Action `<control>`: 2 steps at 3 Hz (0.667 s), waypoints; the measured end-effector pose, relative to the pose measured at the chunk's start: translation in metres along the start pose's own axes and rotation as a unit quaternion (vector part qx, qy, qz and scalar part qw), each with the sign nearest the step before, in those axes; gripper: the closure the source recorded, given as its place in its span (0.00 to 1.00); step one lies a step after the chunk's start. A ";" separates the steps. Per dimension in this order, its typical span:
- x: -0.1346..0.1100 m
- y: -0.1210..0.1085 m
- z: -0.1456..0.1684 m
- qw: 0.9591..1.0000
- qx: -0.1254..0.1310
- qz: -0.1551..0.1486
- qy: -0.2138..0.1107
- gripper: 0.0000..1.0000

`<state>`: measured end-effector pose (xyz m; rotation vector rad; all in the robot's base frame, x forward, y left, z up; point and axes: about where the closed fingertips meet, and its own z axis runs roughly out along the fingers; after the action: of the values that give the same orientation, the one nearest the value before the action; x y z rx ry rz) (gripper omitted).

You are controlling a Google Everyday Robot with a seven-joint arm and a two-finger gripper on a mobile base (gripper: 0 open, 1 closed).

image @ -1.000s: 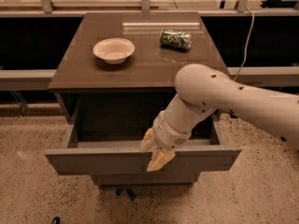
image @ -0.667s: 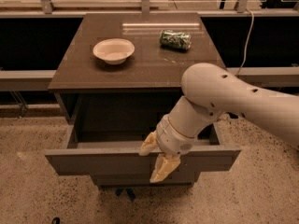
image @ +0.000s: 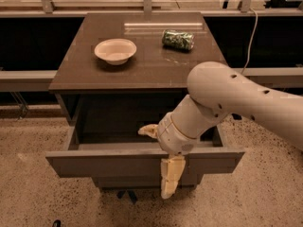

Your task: Open top drawer

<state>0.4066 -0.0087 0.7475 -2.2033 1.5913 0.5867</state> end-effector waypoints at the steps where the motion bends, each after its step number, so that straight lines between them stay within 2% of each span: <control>1: -0.001 -0.022 0.003 0.999 0.034 0.010 0.004 0.00; 2: 0.000 -0.048 0.003 0.997 0.071 0.037 0.007 0.19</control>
Offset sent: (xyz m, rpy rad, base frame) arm 0.0789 0.0216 0.0004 0.0331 -0.1151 -0.2587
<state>0.4518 0.0074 0.7477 -2.0561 1.6735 0.4641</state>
